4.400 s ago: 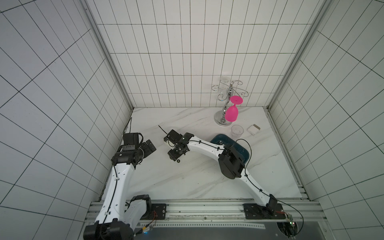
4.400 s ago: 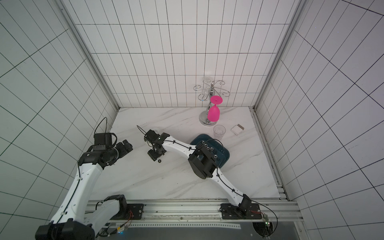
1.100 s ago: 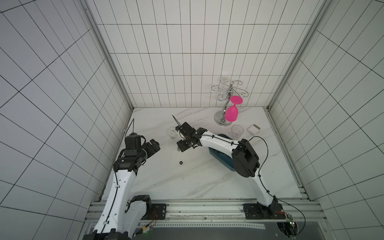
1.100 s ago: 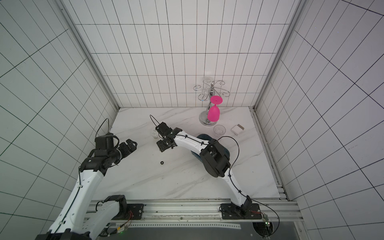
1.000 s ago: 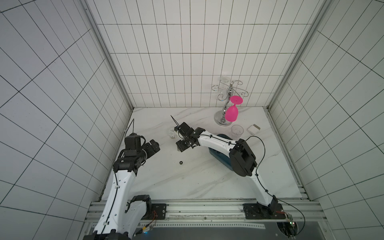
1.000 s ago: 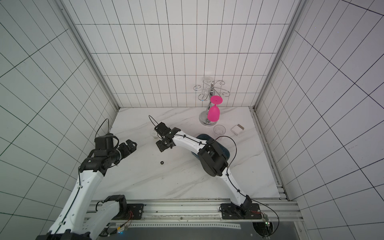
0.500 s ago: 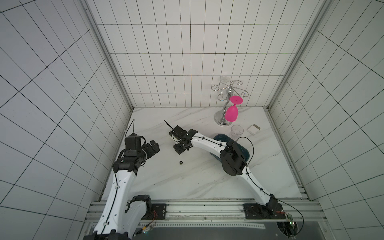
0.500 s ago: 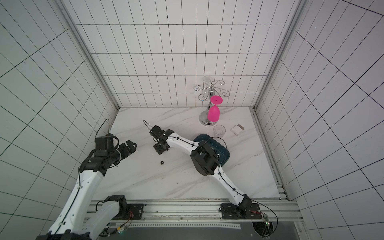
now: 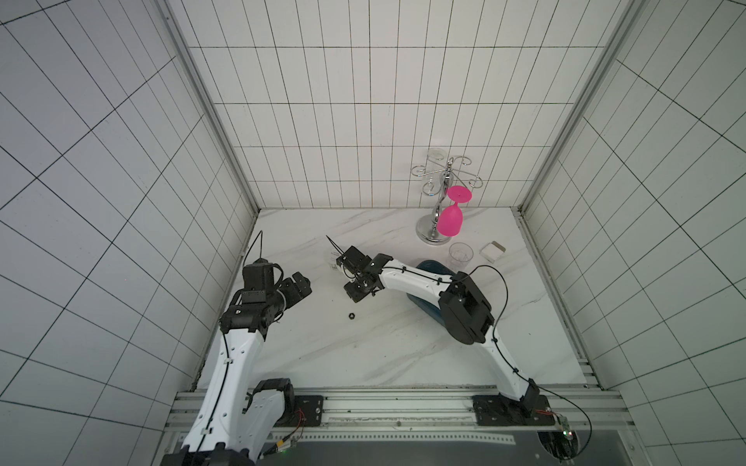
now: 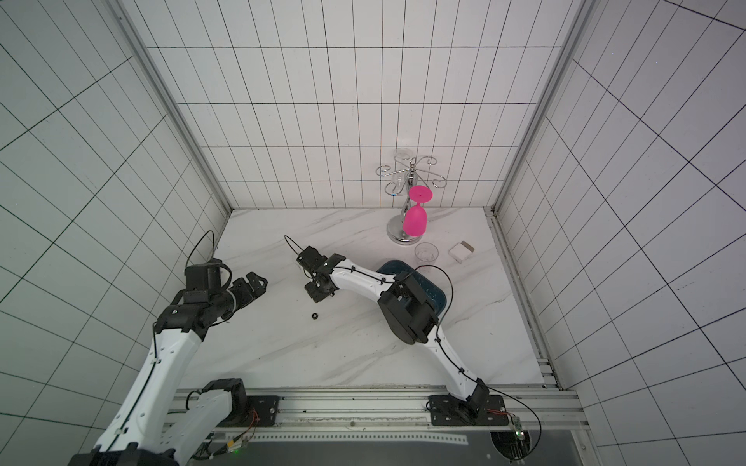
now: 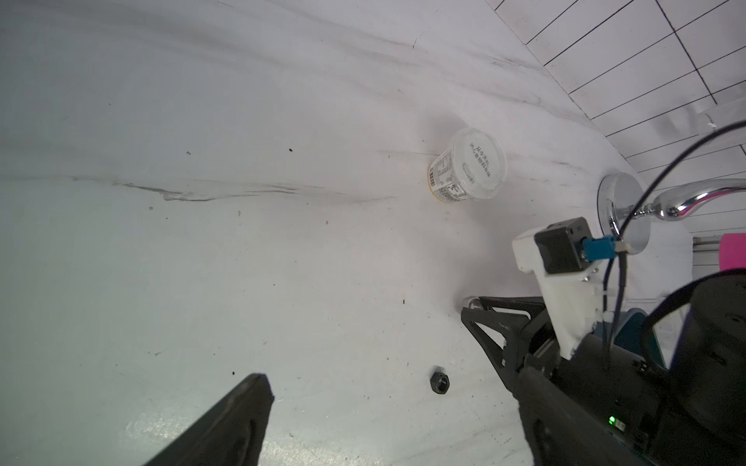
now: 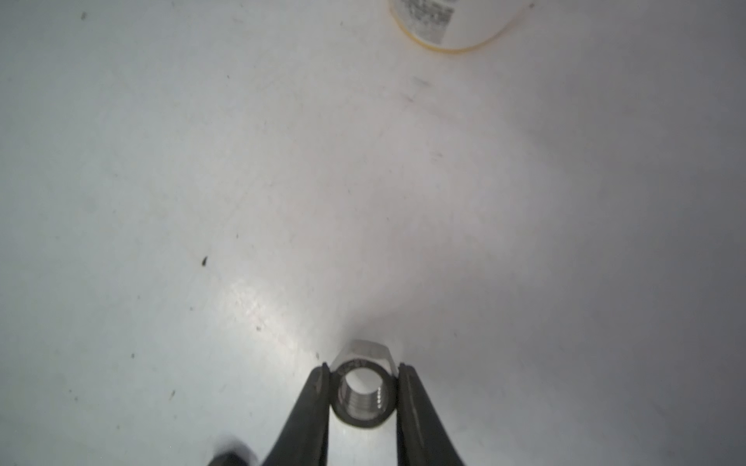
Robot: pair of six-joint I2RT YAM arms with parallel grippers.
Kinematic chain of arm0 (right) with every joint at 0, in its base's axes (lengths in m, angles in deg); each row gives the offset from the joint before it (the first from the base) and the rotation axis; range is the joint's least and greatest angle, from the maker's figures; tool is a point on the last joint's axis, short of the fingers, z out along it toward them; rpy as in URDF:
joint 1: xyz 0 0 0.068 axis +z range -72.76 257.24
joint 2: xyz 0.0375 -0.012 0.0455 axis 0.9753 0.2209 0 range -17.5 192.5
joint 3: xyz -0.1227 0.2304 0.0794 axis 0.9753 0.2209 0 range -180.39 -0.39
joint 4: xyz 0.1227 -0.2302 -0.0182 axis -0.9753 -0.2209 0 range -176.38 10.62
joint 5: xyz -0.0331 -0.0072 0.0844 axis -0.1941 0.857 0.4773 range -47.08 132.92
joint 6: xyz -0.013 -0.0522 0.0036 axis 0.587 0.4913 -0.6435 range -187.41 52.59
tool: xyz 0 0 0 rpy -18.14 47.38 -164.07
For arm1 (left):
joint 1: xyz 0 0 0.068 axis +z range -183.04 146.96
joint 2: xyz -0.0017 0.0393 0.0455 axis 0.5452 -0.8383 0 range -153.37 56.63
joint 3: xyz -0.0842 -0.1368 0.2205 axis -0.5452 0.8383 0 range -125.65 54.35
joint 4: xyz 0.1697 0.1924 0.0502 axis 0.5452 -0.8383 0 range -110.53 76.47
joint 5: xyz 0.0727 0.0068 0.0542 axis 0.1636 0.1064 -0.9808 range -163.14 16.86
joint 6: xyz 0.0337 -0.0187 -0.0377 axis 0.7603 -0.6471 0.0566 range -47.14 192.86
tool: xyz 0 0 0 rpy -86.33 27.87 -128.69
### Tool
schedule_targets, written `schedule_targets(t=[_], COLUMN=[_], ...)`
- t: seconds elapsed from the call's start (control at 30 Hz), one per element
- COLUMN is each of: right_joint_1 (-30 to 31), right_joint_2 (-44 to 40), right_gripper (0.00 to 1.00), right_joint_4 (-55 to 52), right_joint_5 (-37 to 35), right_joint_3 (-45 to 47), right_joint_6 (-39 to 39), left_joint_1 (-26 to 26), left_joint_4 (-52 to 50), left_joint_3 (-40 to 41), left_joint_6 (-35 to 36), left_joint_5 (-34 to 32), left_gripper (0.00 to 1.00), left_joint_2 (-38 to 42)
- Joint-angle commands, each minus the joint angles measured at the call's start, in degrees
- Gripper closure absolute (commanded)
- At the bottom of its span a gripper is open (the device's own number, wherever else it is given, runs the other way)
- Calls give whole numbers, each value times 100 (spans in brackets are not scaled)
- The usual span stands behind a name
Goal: Put the nuts on the desktop into the storage box
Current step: Pick up the nut from the center of the board.
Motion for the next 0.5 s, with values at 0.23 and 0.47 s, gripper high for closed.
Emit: schedule_targets(t=[0.23, 0.47], right_joint_1=[-1117, -2464], right_joint_2=[-3221, -4089], right_gripper=[84, 82], right_joint_4=[438, -75], right_joint_5=[-341, -436], right_joint_3=[2816, 3918], right_joint_6=[-674, -759], left_joint_1=[-1376, -2473], left_joint_4=[944, 1560], left_joint_3=[-312, -507], left_joint_6=[-480, -599], left_joint_5=[-244, -610], left_gripper=[2, 2], left_joint_2=[-733, -1361])
